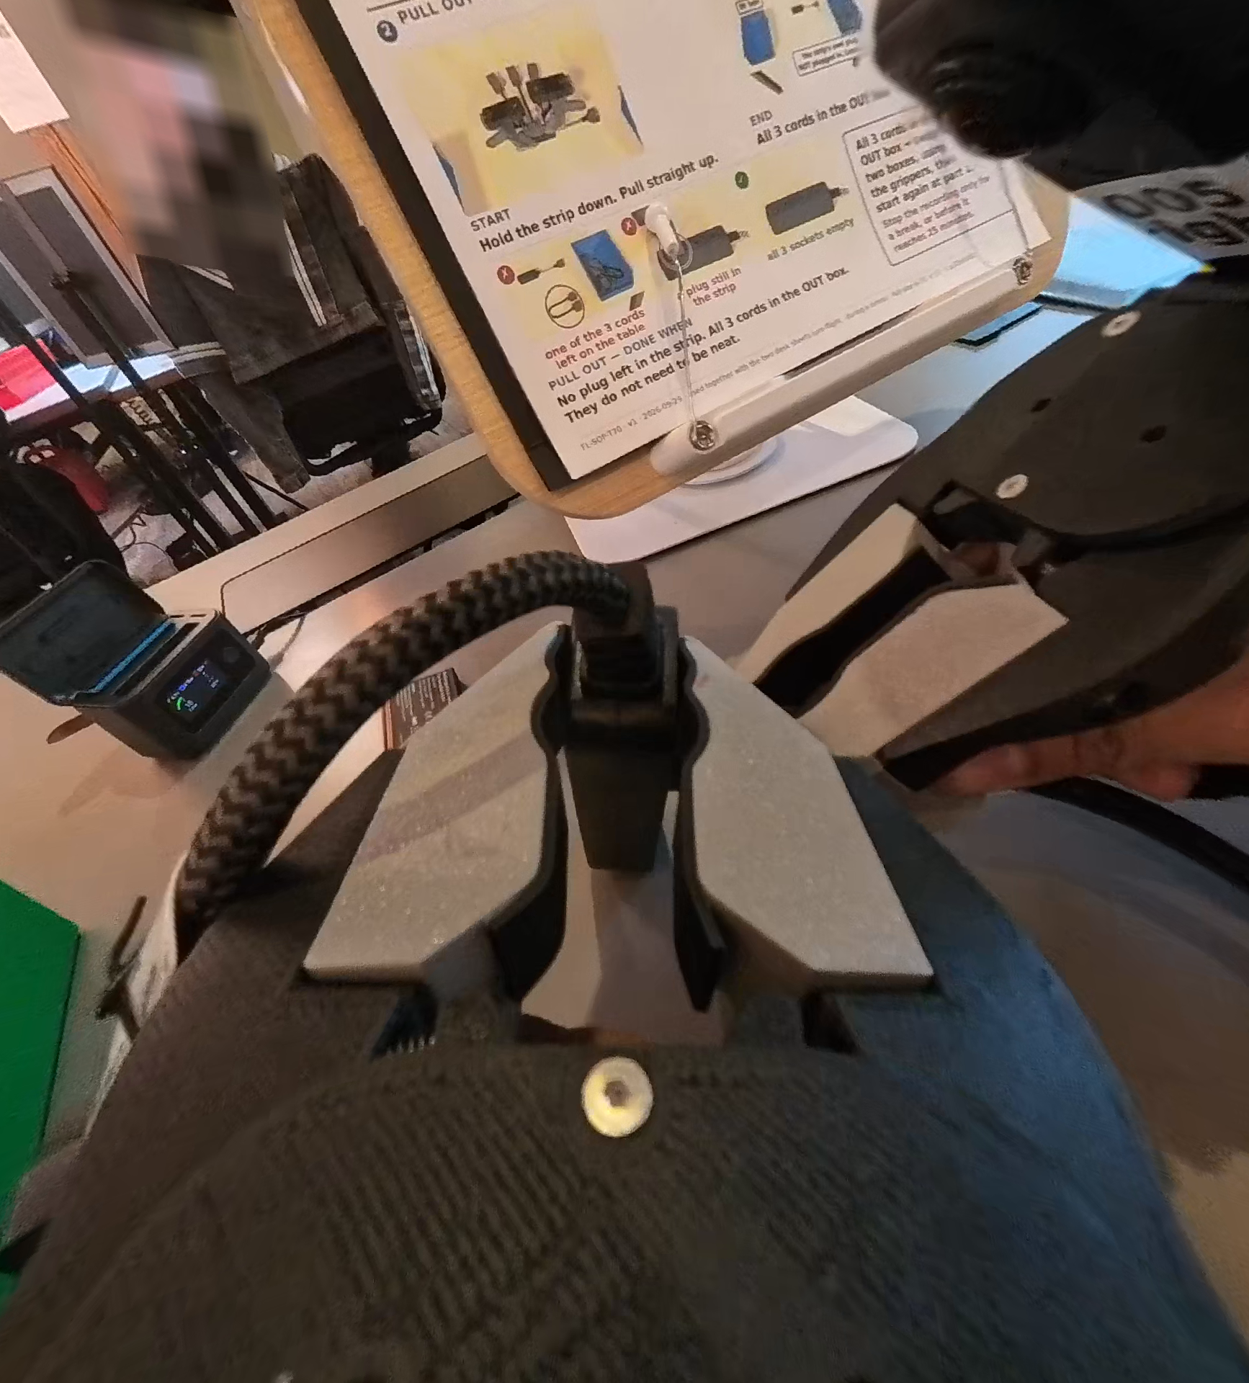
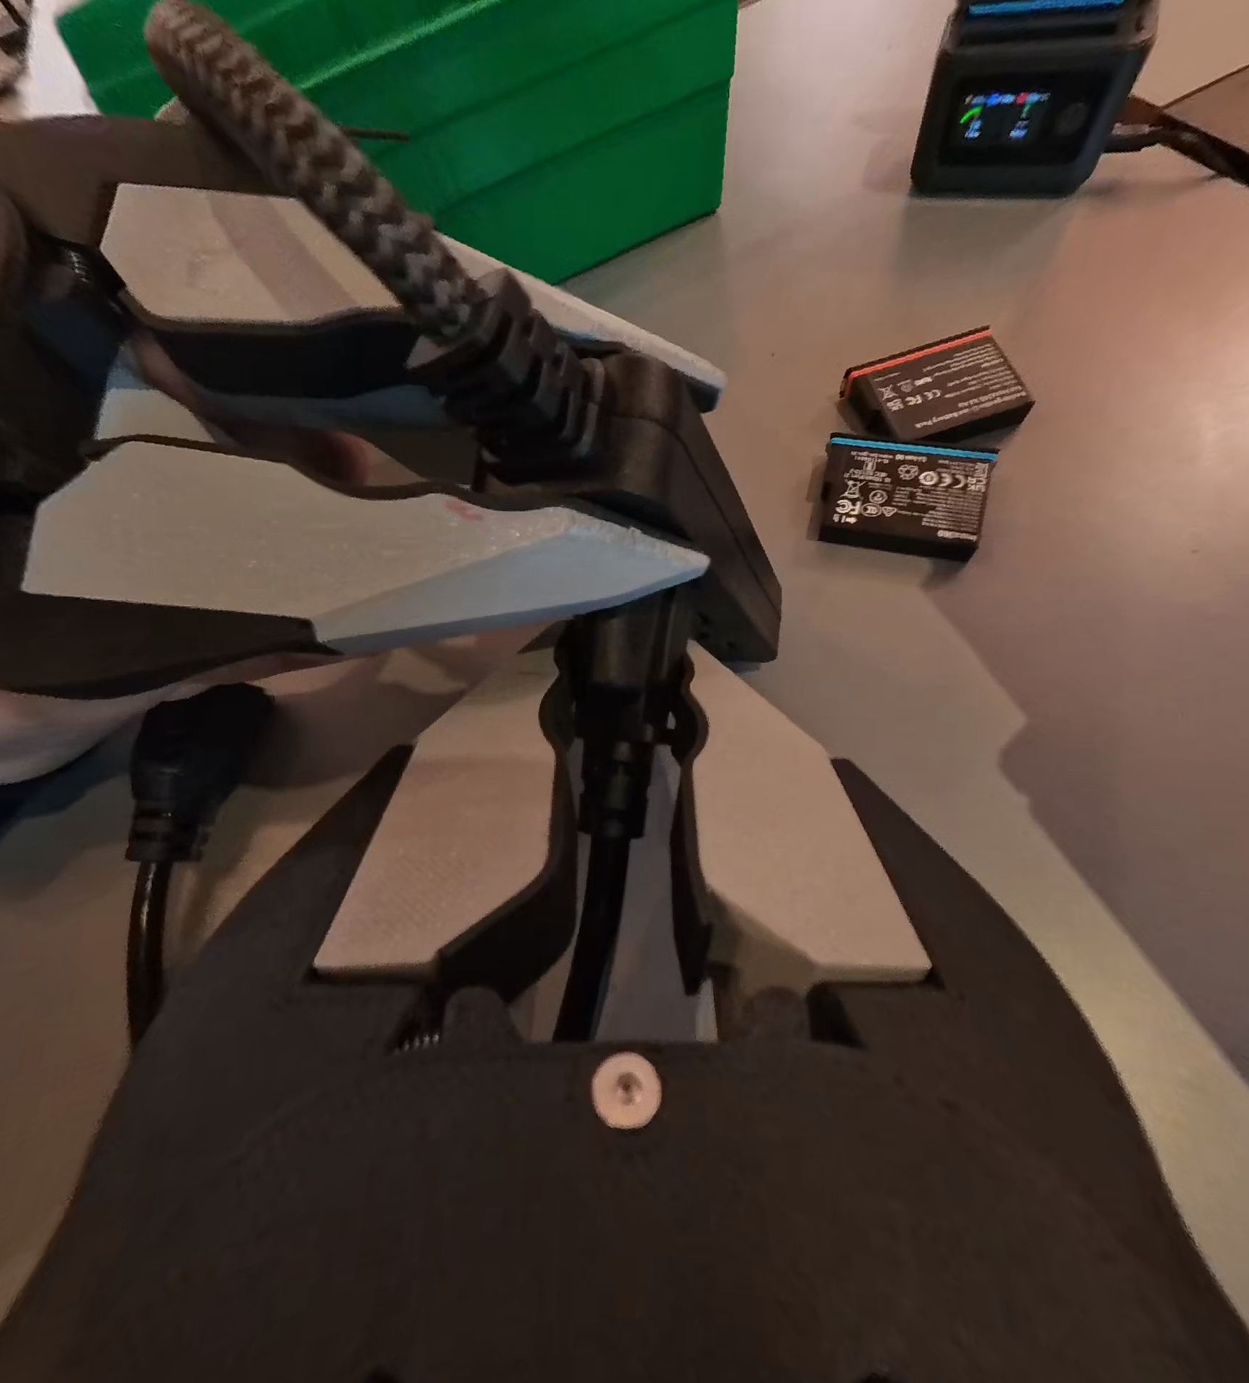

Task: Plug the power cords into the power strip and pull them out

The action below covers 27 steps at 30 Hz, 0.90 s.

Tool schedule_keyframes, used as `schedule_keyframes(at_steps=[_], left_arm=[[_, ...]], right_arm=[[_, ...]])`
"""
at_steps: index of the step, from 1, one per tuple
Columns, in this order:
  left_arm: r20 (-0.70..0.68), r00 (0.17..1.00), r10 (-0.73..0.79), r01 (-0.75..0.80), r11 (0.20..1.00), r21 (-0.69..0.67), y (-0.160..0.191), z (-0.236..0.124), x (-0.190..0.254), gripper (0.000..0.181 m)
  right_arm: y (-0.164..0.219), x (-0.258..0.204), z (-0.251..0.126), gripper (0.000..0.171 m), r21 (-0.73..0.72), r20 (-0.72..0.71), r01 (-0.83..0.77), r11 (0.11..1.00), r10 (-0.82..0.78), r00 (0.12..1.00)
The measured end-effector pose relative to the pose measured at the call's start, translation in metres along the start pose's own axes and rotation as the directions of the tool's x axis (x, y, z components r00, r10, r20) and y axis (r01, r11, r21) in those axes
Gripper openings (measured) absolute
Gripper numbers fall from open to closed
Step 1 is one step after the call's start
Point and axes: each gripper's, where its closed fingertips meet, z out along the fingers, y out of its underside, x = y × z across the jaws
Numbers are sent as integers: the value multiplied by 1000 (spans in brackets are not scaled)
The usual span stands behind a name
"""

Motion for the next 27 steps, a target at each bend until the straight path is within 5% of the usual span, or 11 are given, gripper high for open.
schedule_keyframes(at_steps=[5,10,15,19,25,27], left_arm=[[-8,999,-38,39,999,5,1,-3,-2,25],[-26,1000,-3,3,1000,6,-1,-4,8,26],[-59,997,-58,59,998,8,2,-3,3,25],[20,1000,1,-1,1000,4,-1,-5,2,25],[-28,998,-57,57,998,27,-3,-3,2,25],[25,999,-31,30,999,33,-5,-6,-1,25]], right_arm=[[1,6,0,20,-83,-211,200,976,-213,954],[3,13,-4,20,-68,-126,194,979,-201,971],[3,11,-6,21,-145,-277,274,951,-305,911],[-2,17,-3,20,-102,-205,254,962,-271,941],[0,18,-14,21,-207,-385,321,924,-379,842],[-3,17,-9,21,-160,-327,307,938,-344,880]])
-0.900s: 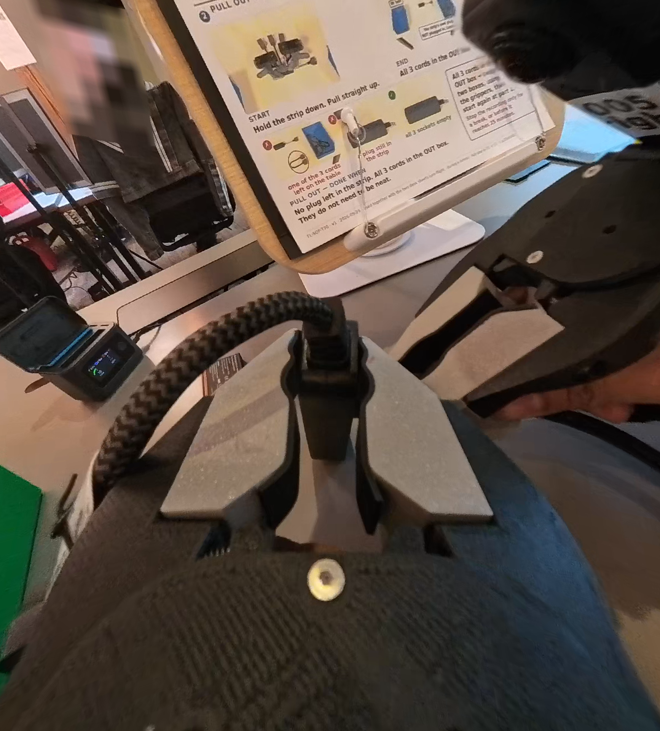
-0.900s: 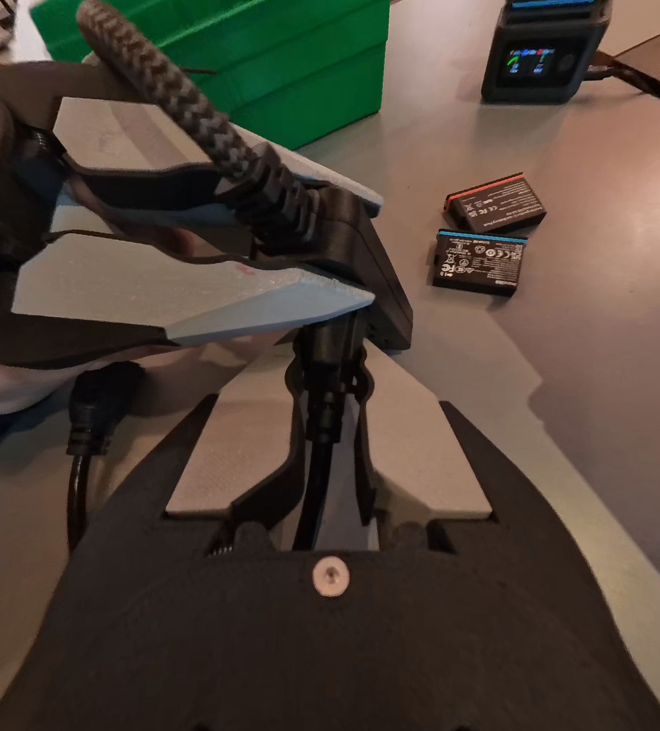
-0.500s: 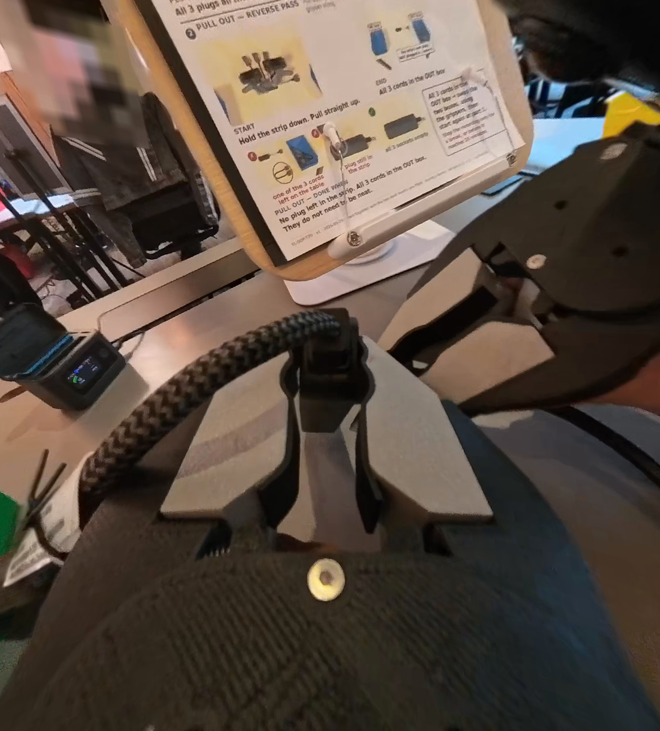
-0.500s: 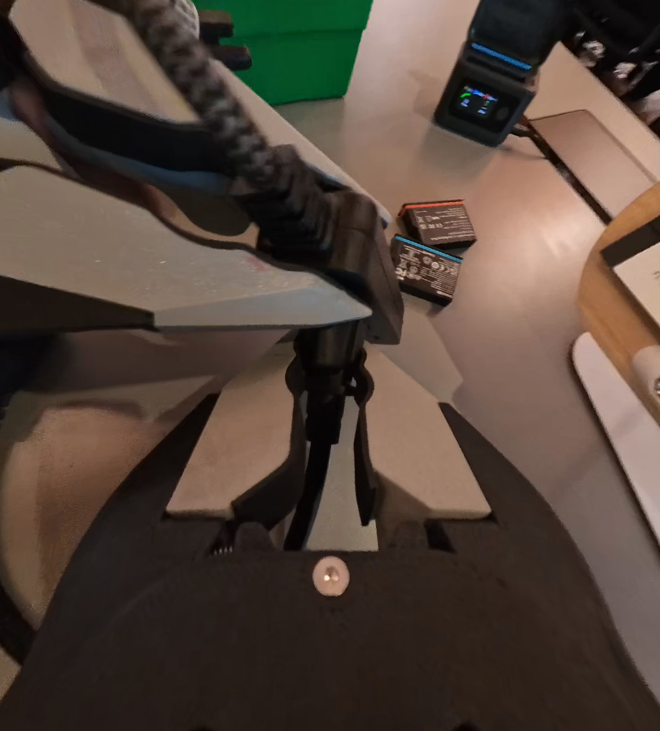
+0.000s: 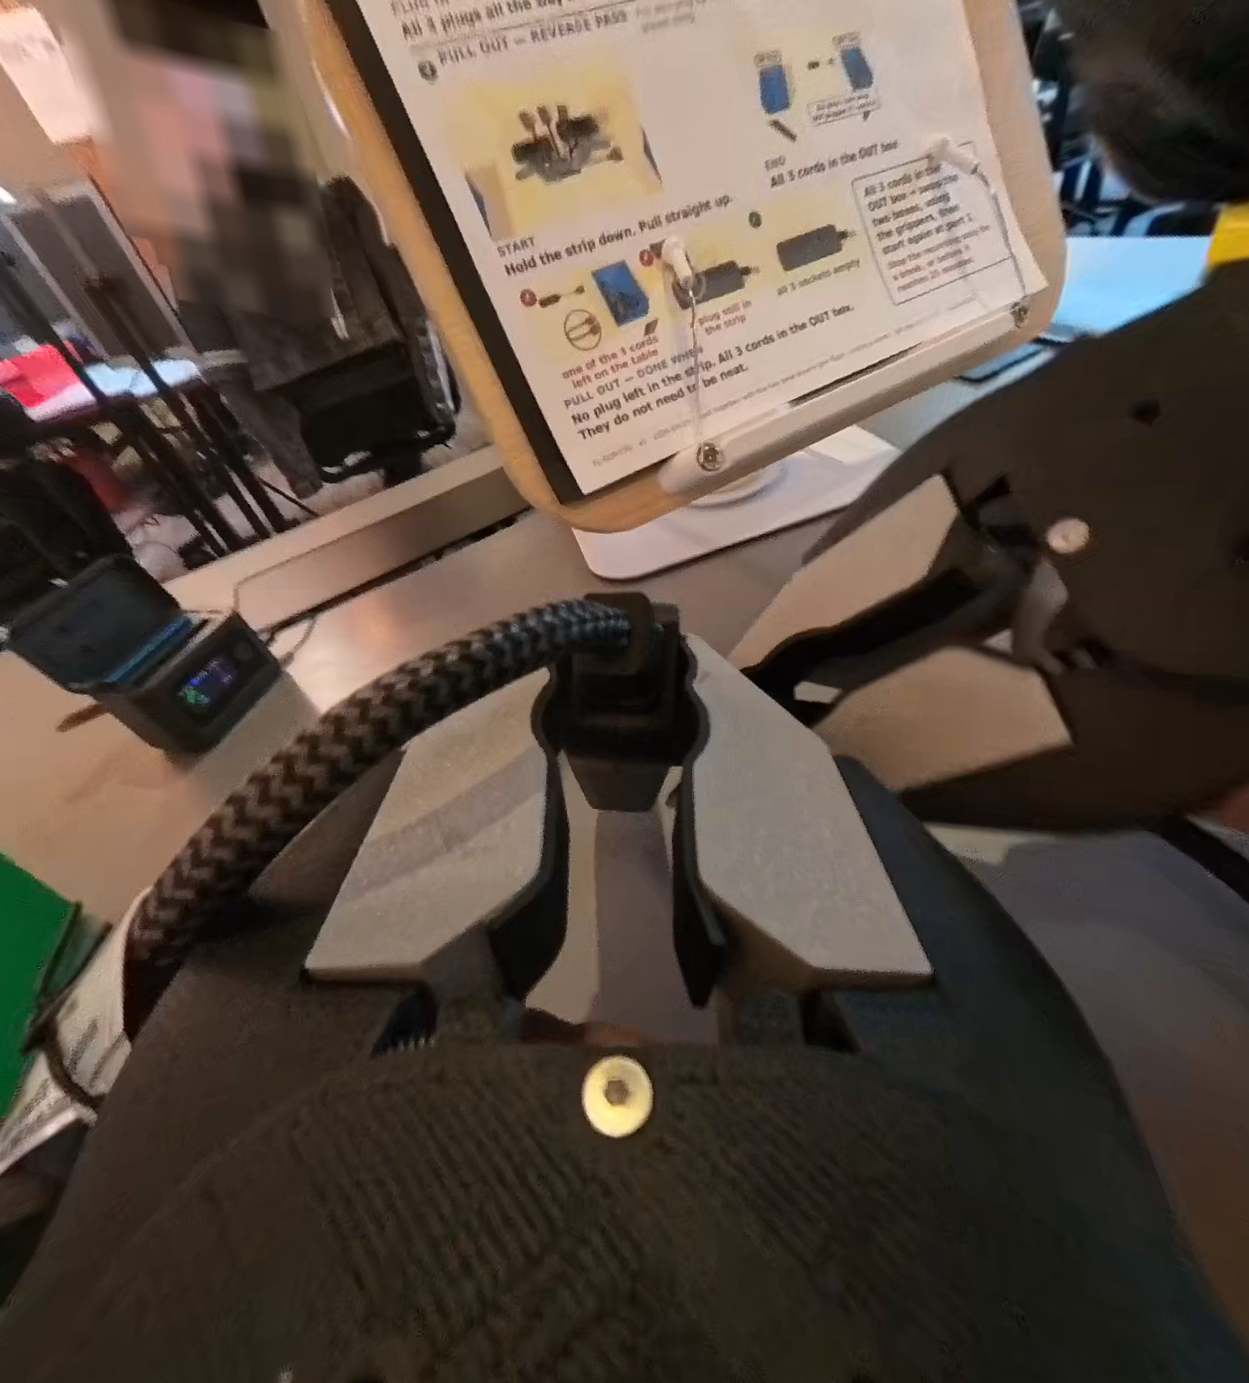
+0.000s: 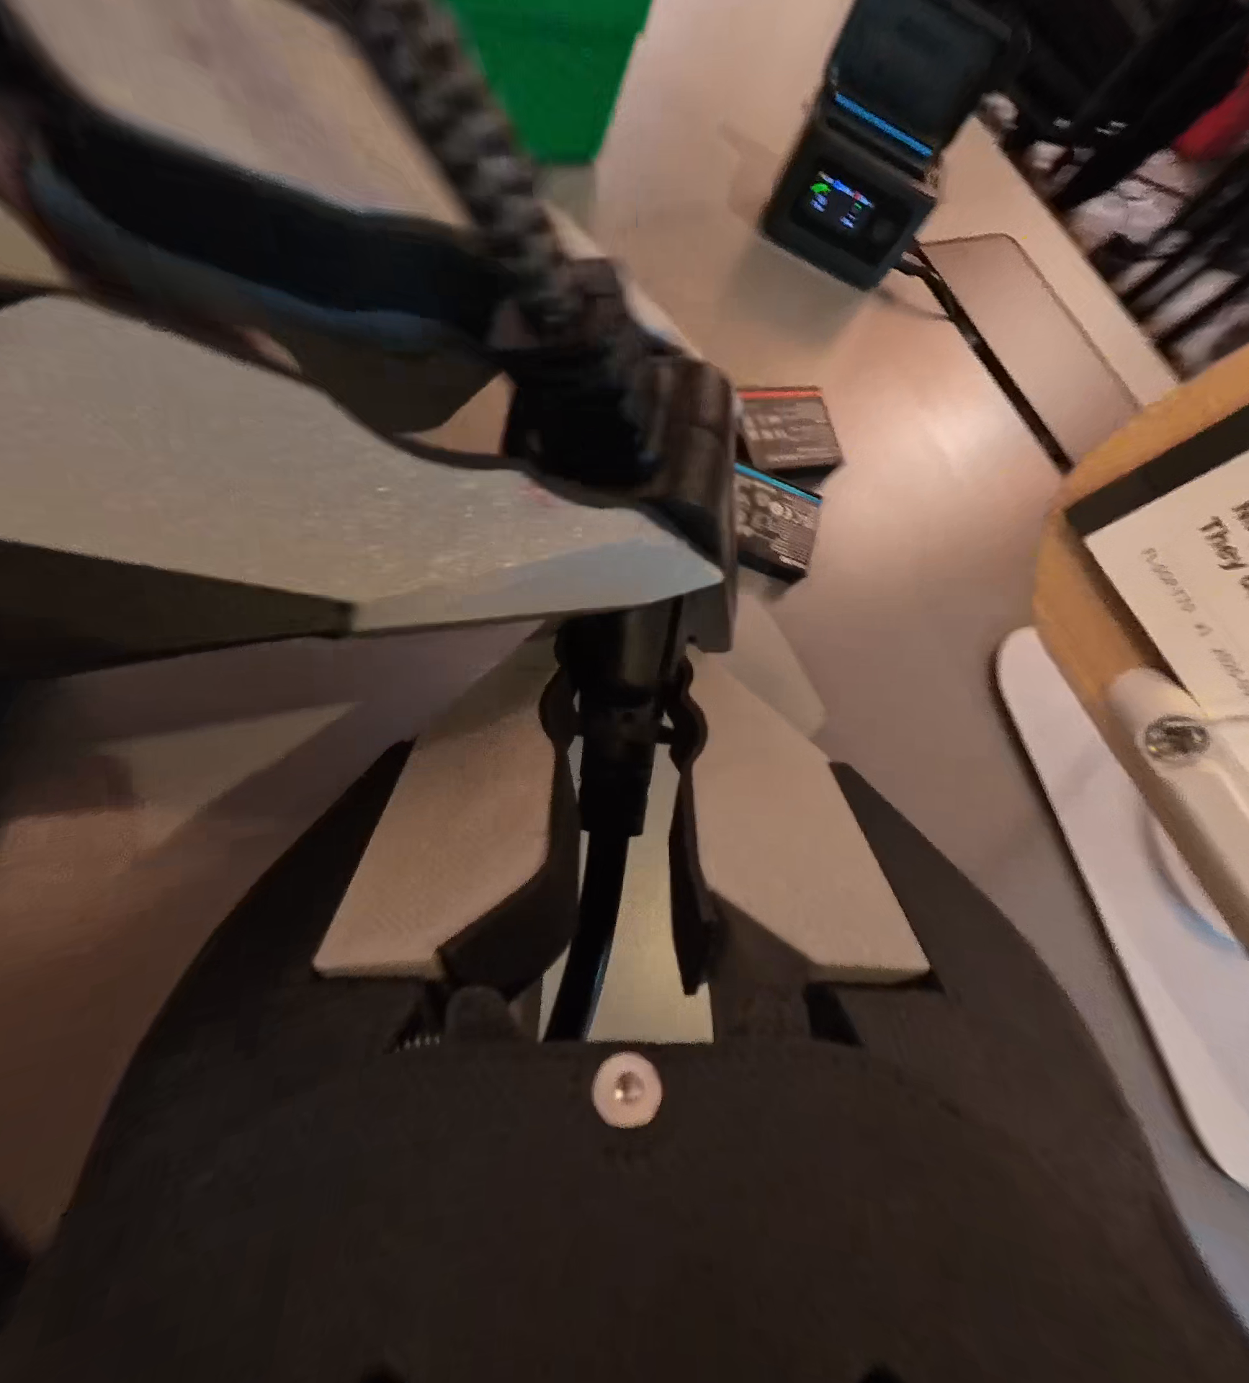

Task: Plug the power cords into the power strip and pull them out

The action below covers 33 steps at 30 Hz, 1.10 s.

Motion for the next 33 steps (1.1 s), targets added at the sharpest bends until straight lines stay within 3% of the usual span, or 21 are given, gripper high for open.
schedule_keyframes(at_steps=[2,4,10,14,17,19,23,27,30,33], left_arm=[[3,999,37,-37,998,45,-10,-7,5,25],[-27,1000,14,-11,997,77,-14,-9,10,25],[-232,945,-231,254,965,71,-12,-5,13,27],[-151,975,-162,171,984,51,-6,-3,6,27],[-49,997,-52,55,997,63,-8,-4,0,25],[-65,997,-47,49,998,31,-3,-1,3,25],[-68,998,1,1,1000,31,-6,-1,16,26],[-77,997,-32,35,999,37,-6,2,10,25],[-1,1000,27,-27,998,51,-10,-2,7,25],[-40,999,-3,6,998,65,-12,-3,10,25]], right_arm=[[-7,2,-5,20,55,67,-25,998,21,998],[-8,3,-12,21,69,44,-2,998,-1,999],[-2,-2,-12,21,60,89,-109,992,104,991],[-3,-10,-7,21,43,166,-180,983,171,971],[-11,-24,-7,21,43,331,-334,942,302,894],[-9,-29,-7,21,22,392,-385,923,346,852],[4,-11,-8,20,10,331,-273,962,255,909],[4,-7,-9,20,2,127,-133,991,132,983],[-1,-6,-6,20,36,156,-117,992,111,982],[-1,1,-6,20,50,164,-122,991,113,980]])
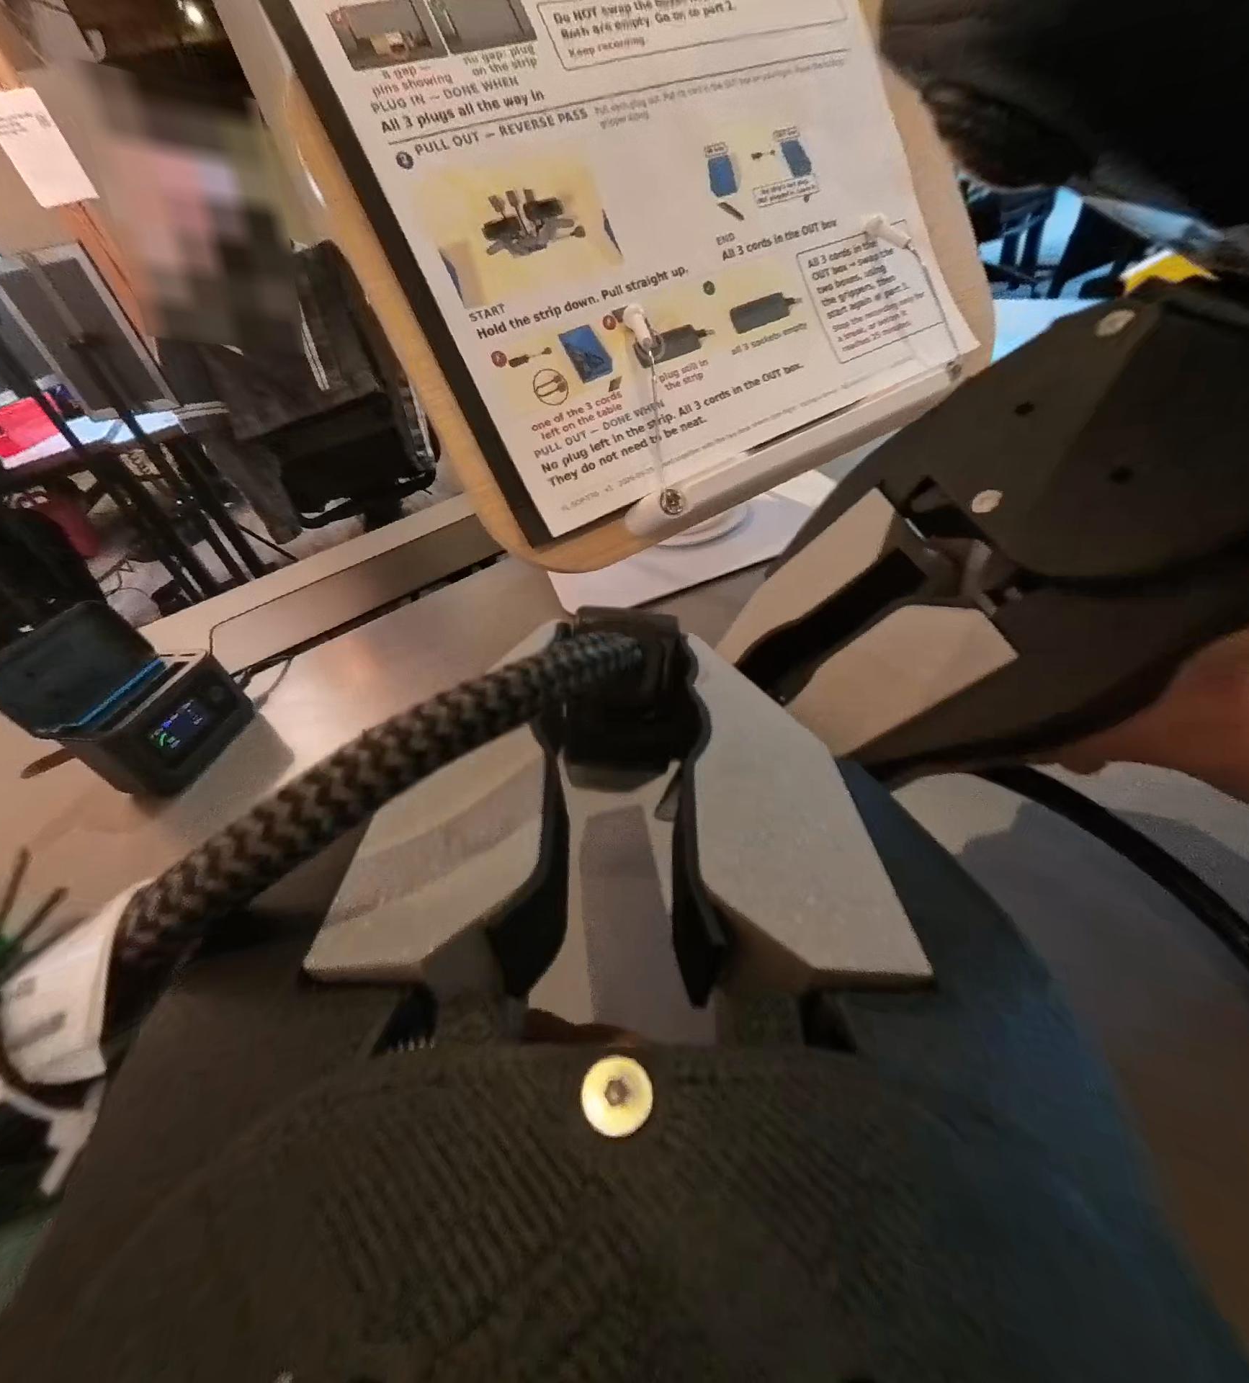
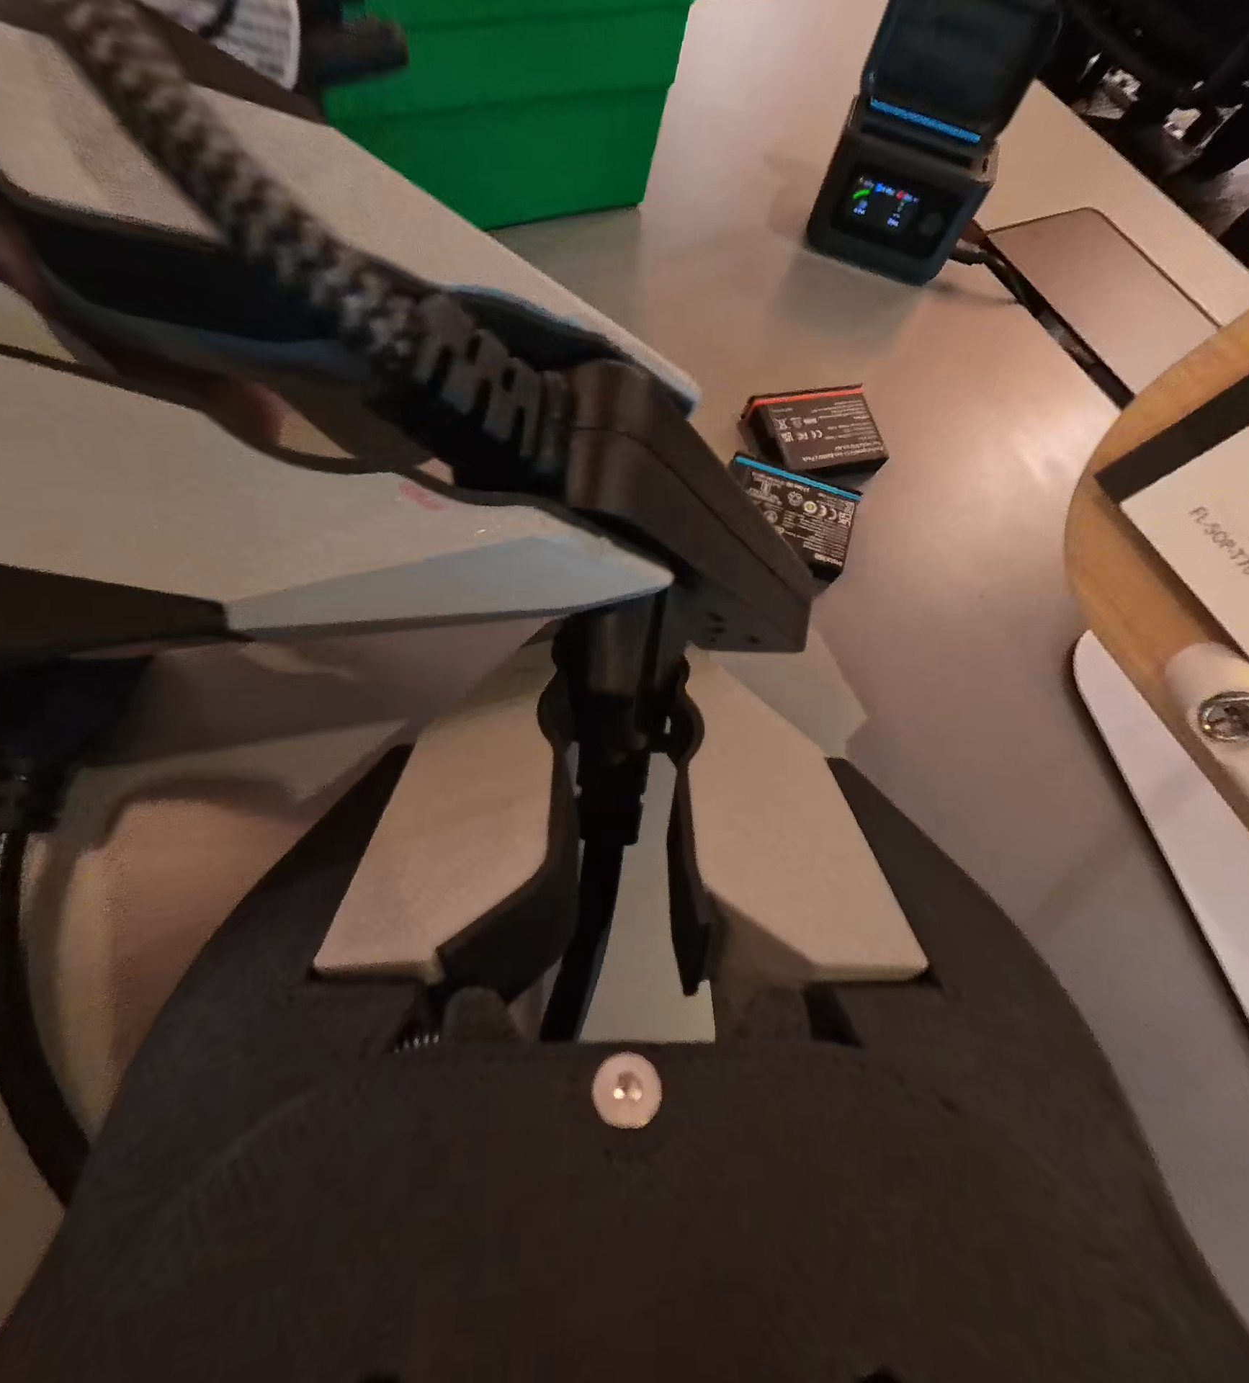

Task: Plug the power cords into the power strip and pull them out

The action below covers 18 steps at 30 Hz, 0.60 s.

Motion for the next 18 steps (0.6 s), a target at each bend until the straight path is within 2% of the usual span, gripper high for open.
schedule_keyframes(at_steps=[2,4,6,8,10,12,15,18], left_arm=[[-34,999,-29,30,998,46,-5,-2,-3,25],[-49,999,-11,12,1000,25,0,1,-2,26],[-56,998,29,-28,999,24,-1,0,3,26],[-148,988,36,-25,997,76,-7,-7,12,26],[-212,977,22,-4,996,84,-7,-11,19,26],[-259,966,1,9,999,36,2,-8,23,26],[-313,950,-22,29,999,18,7,-9,24,26],[-388,917,-89,114,993,42,0,-18,26,26]], right_arm=[[-5,-8,-4,20,7,-11,-6,1000,6,1000],[-2,-10,-5,20,-9,-15,-1,1000,1,1000],[0,-15,-4,20,5,130,-92,996,91,987],[-3,-30,-14,21,17,400,-271,962,242,884],[-8,-40,-32,25,-12,617,-425,905,341,709],[-2,-45,-34,29,-68,686,-473,879,385,617],[4,-51,-32,33,-100,688,-431,897,375,622],[-1,-58,-41,25,-97,754,-443,891,356,552]])
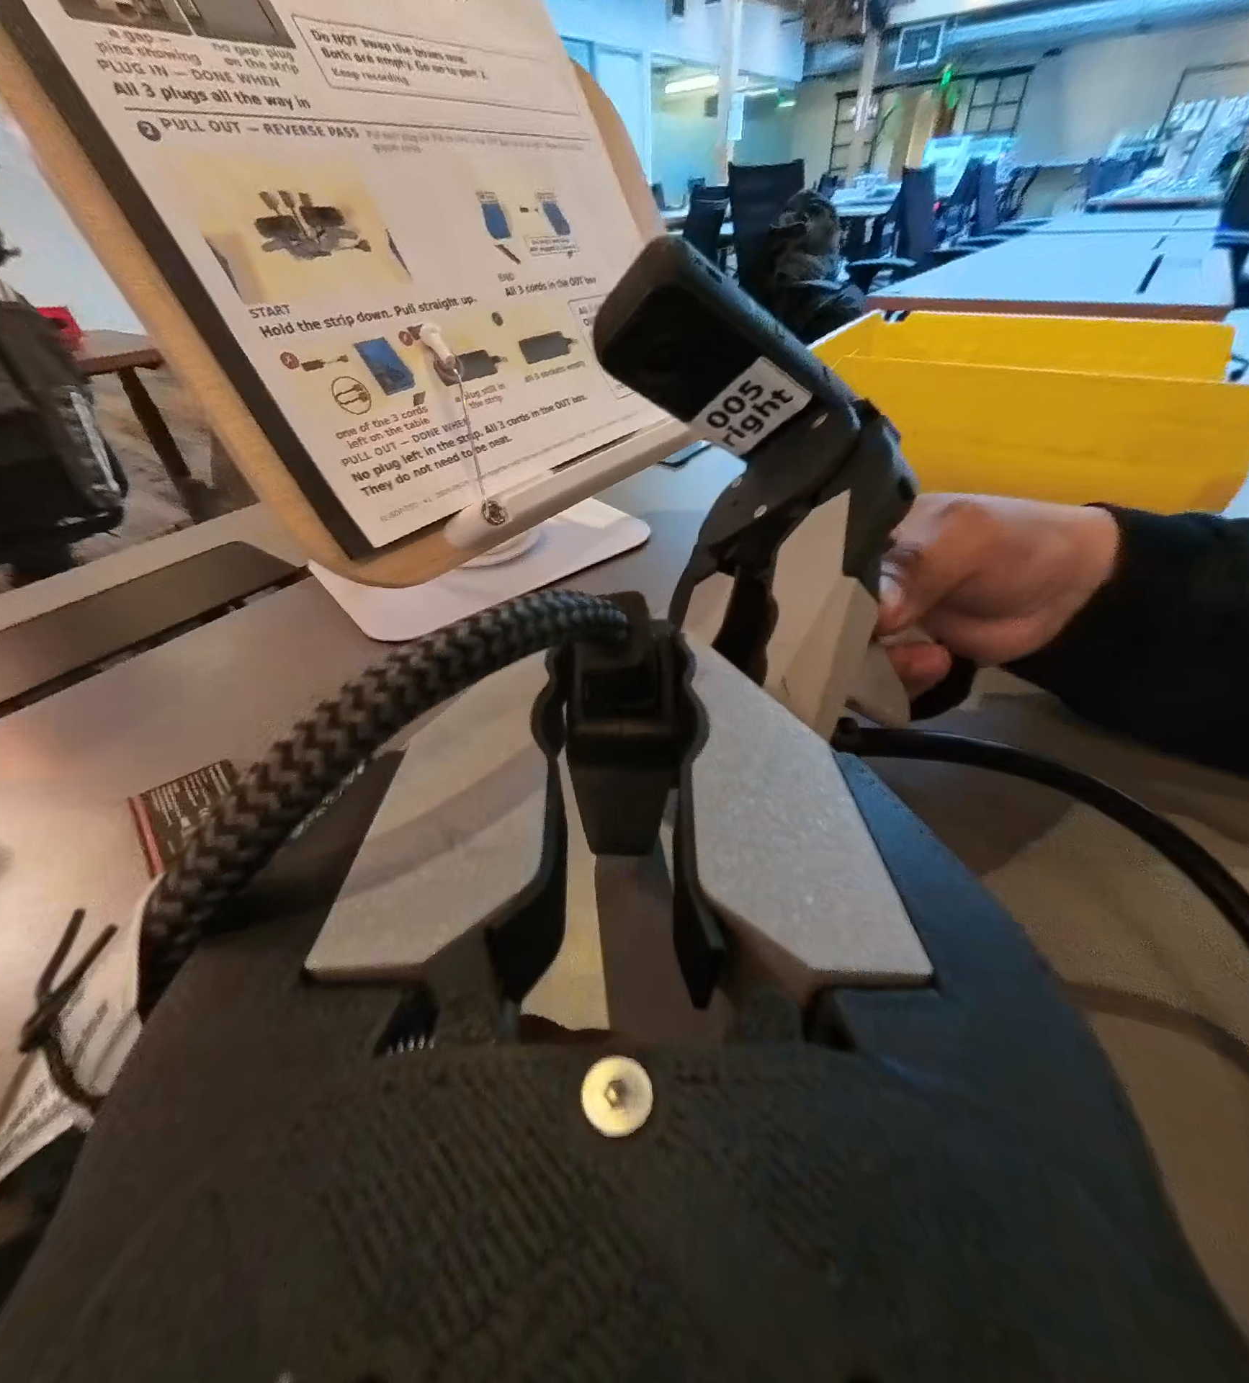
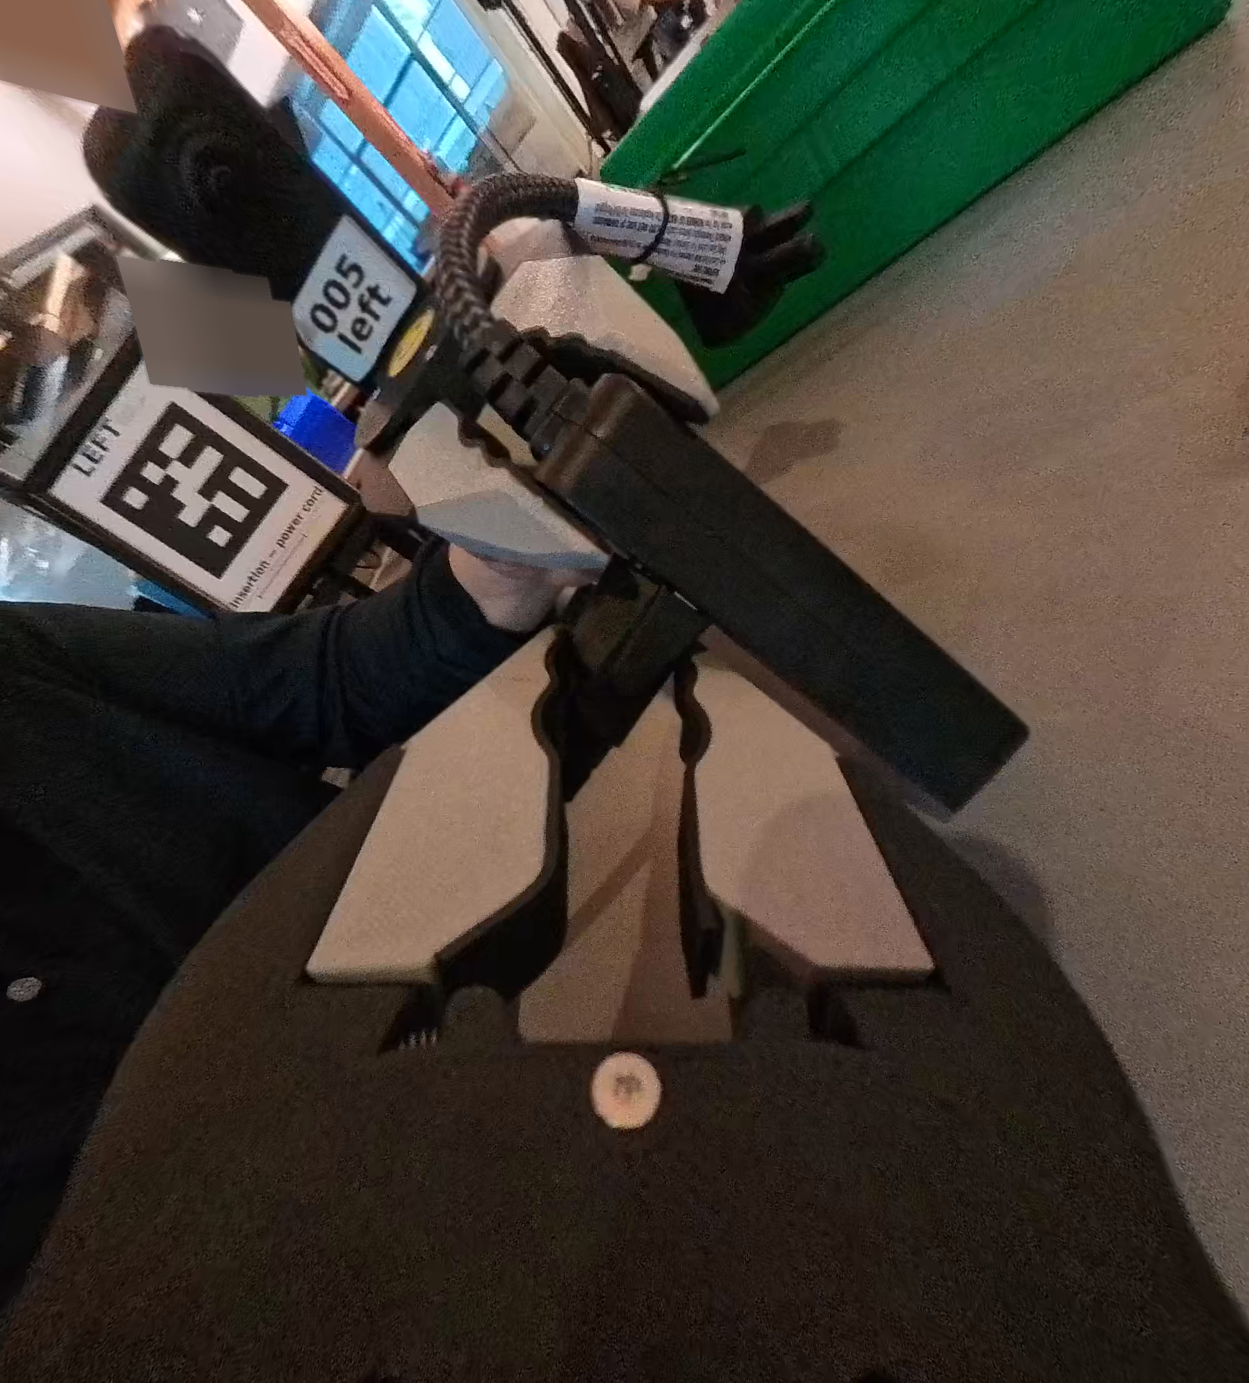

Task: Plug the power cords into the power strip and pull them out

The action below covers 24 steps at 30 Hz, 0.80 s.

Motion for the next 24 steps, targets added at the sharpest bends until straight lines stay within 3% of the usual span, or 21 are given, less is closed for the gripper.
schedule_keyframes(at_steps=[10,12,15,17,21,24], left_arm=[[20,999,36,-36,999,-12,2,1,-3,26],[71,997,15,-15,1000,0,1,2,-11,26],[132,991,29,-28,1000,-9,0,2,-18,28],[130,988,88,-91,996,13,-6,-5,-12,26],[171,981,95,-89,995,-44,1,-1,-14,26],[209,964,162,-159,987,-33,-4,0,-17,27]], right_arm=[[0,1,4,25,20,22,-12,1000,11,1000],[-3,9,3,25,14,-99,93,996,-91,991],[-9,24,2,26,-96,-356,259,961,-276,893],[-10,16,4,24,-65,-307,253,965,-261,915],[-6,18,9,21,35,-153,65,997,-59,986],[-10,15,4,21,-7,-229,146,989,-144,963]])
